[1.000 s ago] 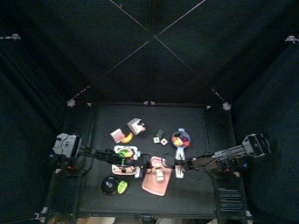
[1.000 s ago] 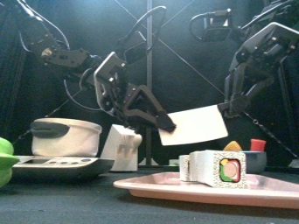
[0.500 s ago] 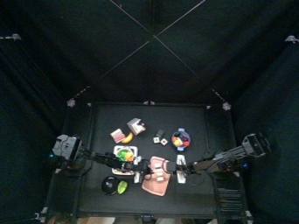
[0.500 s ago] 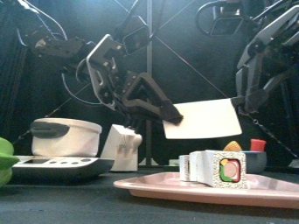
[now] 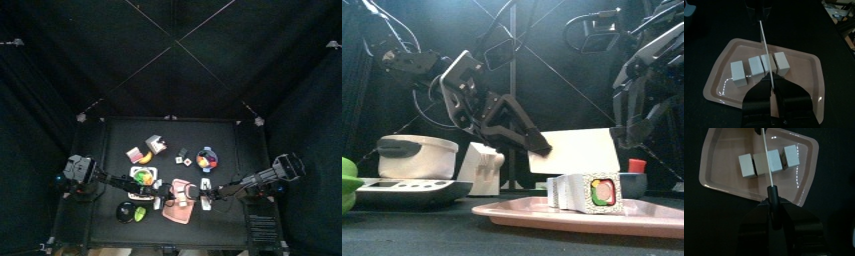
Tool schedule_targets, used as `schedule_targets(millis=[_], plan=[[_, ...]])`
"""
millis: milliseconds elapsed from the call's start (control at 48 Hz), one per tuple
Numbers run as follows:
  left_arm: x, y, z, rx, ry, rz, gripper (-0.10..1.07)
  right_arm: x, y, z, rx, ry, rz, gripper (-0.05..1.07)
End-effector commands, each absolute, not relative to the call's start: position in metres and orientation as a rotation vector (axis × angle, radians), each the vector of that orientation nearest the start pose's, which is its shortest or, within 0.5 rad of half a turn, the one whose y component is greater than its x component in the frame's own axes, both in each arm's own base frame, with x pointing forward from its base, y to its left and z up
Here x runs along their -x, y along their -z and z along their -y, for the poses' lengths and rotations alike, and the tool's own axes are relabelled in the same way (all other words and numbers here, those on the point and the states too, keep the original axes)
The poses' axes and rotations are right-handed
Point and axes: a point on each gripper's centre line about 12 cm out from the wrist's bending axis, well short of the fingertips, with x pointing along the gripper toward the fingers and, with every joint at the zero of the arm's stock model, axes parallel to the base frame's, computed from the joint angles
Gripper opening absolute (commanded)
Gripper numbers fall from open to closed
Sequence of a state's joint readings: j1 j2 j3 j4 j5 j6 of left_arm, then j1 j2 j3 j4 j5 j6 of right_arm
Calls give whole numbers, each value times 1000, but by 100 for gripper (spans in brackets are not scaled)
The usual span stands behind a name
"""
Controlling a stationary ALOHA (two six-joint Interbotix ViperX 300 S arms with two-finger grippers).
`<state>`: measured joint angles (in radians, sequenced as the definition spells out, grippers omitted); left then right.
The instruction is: Cut sushi piece
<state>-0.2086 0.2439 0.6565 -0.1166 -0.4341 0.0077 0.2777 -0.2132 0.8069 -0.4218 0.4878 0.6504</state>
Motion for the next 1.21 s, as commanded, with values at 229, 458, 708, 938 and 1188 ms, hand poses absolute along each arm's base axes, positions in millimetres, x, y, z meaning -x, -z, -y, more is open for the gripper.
schedule_targets(millis=[229, 458, 708, 938, 1188], plan=[[-419, -139, 91, 37, 158, -406, 38, -298, -184, -56, -18, 75, -964, 25], [-417, -139, 91, 37, 157, -407, 38, -294, -190, -53, -5, 75, -942, 25], [-419, -132, 91, 37, 155, -423, 38, -298, -180, -48, 0, 86, -958, 25], [-419, -129, 91, 35, 156, -429, 38, -299, -171, -46, 4, 95, -987, 25], [-419, -126, 91, 34, 155, -438, 38, -300, -166, -45, 3, 98, -997, 25]])
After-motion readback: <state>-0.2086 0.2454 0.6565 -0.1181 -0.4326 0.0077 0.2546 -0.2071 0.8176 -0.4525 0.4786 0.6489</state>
